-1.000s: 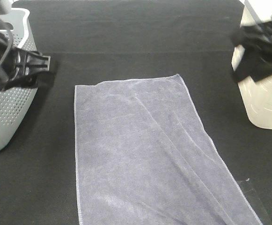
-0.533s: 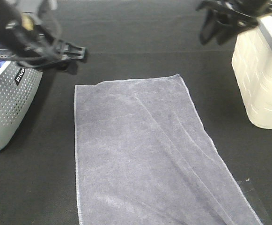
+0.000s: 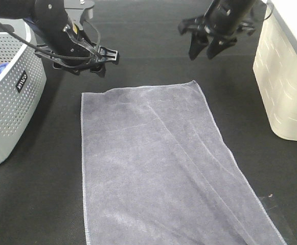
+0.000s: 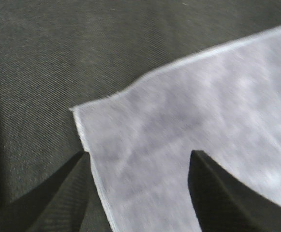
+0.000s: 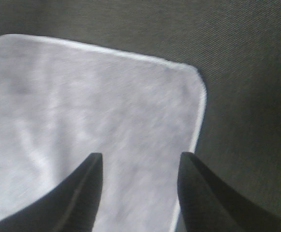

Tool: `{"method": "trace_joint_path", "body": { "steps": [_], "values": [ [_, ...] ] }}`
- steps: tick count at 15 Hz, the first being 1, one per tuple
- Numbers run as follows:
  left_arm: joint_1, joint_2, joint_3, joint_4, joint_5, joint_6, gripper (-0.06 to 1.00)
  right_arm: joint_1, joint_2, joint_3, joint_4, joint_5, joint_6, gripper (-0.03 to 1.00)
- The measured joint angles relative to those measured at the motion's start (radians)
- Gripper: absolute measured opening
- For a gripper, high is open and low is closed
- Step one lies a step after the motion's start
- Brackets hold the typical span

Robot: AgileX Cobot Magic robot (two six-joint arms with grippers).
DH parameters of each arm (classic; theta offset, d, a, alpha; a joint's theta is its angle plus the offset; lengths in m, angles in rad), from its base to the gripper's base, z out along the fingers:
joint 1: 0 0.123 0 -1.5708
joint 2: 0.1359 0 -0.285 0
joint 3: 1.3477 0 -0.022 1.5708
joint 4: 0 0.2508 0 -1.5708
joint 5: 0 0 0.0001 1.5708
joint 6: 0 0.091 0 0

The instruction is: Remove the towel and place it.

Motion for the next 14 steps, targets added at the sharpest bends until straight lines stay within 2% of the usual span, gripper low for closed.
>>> {"method": "trace_joint_path", "body": {
  "steps": [5, 10, 14],
  "values": [
    [0.014, 0.043, -0.038, -0.053, 0.015, 0.058, 0.57, 0.000, 0.197, -0.159, -0.031, -0.012, 0.015, 0.47],
    [0.014, 0.044, -0.038, -0.053, 0.074, 0.093, 0.57, -0.001, 0.286, -0.184, -0.083, -0.136, 0.039, 0.47],
    [0.014, 0.044, -0.038, -0.053, 0.093, 0.095, 0.57, -0.001, 0.316, -0.193, -0.158, -0.157, 0.075, 0.49]
  ]
}}
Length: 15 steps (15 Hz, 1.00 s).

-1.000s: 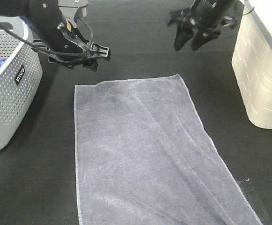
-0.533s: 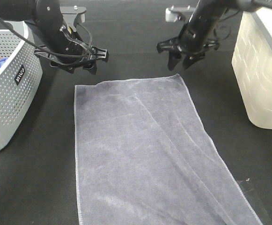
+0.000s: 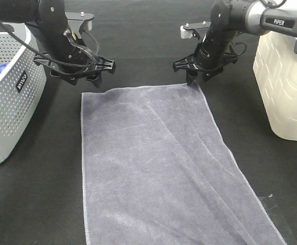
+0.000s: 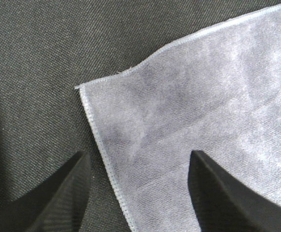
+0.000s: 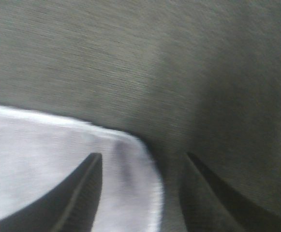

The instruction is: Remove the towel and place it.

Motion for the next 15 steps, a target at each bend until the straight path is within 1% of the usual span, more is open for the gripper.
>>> {"method": "trace_joint_path", "body": {
  "steps": [5, 7, 10, 12, 13, 15],
  "values": [
    [0.000, 0.000, 0.000, -0.001, 0.000, 0.000, 0.57, 0.000, 0.033, 0.000, -0.006, -0.008, 0.002, 0.51],
    [0.000, 0.000, 0.000, -0.001, 0.001, 0.000, 0.57, 0.000, 0.045, -0.004, -0.002, -0.013, 0.002, 0.49],
    [0.000, 0.000, 0.000, -0.001, 0.004, 0.000, 0.57, -0.001, 0.051, -0.008, 0.005, -0.025, 0.002, 0.33],
    [0.000, 0.000, 0.000, -0.001, 0.009, 0.000, 0.57, -0.001, 0.051, -0.009, 0.016, -0.028, -0.001, 0.14],
    [0.000, 0.000, 0.000, -0.001, 0.013, 0.000, 0.57, 0.001, 0.052, -0.010, 0.023, -0.028, -0.007, 0.00],
    [0.000, 0.000, 0.000, -0.001, 0.015, 0.000, 0.57, 0.001, 0.052, -0.010, 0.025, -0.027, -0.007, 0.00]
  ]
}}
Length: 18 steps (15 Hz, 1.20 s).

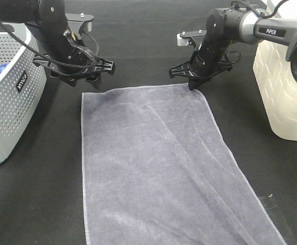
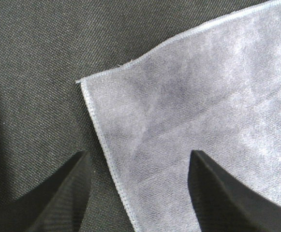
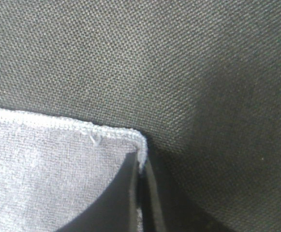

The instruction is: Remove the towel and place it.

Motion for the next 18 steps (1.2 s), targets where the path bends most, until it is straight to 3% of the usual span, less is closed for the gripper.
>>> {"method": "trace_joint_path", "body": {
  "steps": [3, 8, 13, 18],
  "values": [
    [0.000, 0.000, 0.000, 0.000, 0.000, 0.000, 0.57, 0.000, -0.012, 0.000, -0.028, 0.014, 0.001, 0.00],
    [0.000, 0.000, 0.000, -0.002, -0.041, 0.000, 0.57, -0.001, -0.116, 0.003, -0.194, 0.121, 0.023, 0.00],
    [0.000, 0.021, 0.000, -0.009, -0.092, -0.031, 0.57, -0.001, -0.116, 0.003, -0.207, 0.270, 0.022, 0.00],
    [0.000, 0.086, 0.000, -0.012, -0.103, -0.061, 0.57, -0.001, -0.116, 0.003, -0.206, 0.284, 0.022, 0.00]
  ]
}}
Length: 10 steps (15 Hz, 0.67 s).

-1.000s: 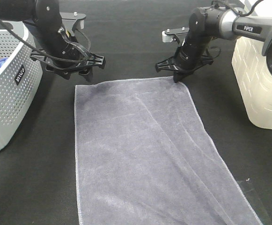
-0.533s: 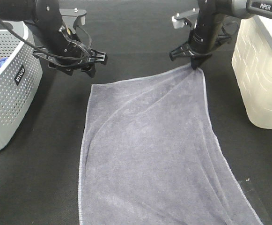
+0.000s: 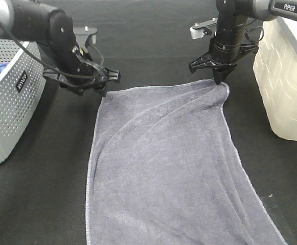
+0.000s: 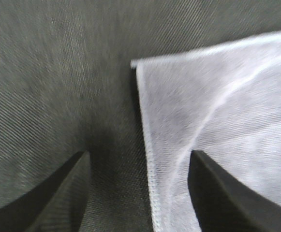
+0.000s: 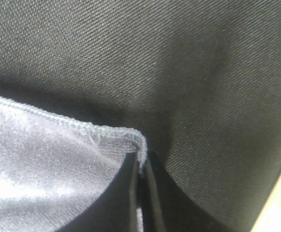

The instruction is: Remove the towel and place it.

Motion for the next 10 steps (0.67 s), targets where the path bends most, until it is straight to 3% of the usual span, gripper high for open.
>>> {"method": "trace_joint_path", "body": {
  "steps": [5, 10],
  "values": [
    [0.000, 0.058, 0.000, -0.013, -0.126, -0.018, 0.57, 0.000, 0.000, 0.000, 0.002, 0.000, 0.000, 0.00],
    [0.000, 0.140, -0.069, -0.018, -0.181, -0.020, 0.57, 0.000, 0.000, 0.000, 0.003, -0.002, 0.000, 0.00]
  ]
}}
